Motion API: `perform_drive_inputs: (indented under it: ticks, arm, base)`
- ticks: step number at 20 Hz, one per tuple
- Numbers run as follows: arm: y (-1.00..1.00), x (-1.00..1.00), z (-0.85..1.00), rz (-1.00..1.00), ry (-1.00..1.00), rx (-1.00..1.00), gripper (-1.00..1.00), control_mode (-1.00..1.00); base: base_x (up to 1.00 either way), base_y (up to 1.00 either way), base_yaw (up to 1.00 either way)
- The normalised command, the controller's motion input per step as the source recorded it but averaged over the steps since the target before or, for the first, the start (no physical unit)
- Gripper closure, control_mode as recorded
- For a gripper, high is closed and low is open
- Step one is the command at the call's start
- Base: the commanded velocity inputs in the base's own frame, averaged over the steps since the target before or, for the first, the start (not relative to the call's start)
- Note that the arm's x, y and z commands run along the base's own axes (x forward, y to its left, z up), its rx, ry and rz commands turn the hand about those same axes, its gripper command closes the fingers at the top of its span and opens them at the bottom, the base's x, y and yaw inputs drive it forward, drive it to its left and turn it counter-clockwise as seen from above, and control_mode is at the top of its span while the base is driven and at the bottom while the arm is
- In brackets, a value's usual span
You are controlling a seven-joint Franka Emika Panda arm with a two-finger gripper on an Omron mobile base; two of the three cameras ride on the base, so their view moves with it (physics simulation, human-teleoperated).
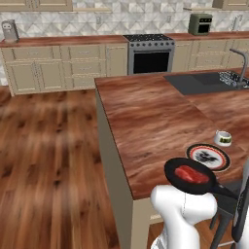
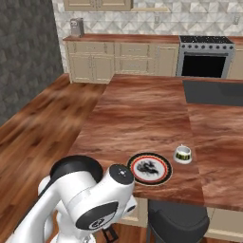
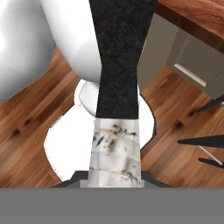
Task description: Pick up the pan with the steak in it and place it on the dining table. Then place the steak on the plate.
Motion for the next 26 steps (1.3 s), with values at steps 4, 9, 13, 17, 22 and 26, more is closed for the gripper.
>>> perform_drive_inputs:
  ticks: [4, 9, 13, 17, 22, 26]
  arm:
    - [0.00, 0.12, -0.01, 0.00, 0.00, 0.00, 1.00, -1.00]
    - [0.01, 0.47, -0.10, 0.00, 0.03, 0.00, 1.00, -1.00]
    - [0.05, 0.67, -0.13, -0.05, 0.06, -0.01, 1.00, -1.00]
    - [0.00, 0.61, -0.15, -0.13, 0.03, 0.00, 1.00, -1.00]
    - [0.02, 0.38, -0.22, -0.15, 0.00, -0.01, 1.00, -1.00]
    - [0.19, 0.30, -0.24, -0.10, 0.00, -0.04, 1.00, -1.00]
  base:
    - [0.00, 0.00, 0.00]
    - [0.00, 0.00, 0.00]
    - [0.00, 0.00, 0.00]
    - [0.00, 0.00, 0.00]
    - [0.00, 0.00, 0.00]
    - [0.00, 0.00, 0.00]
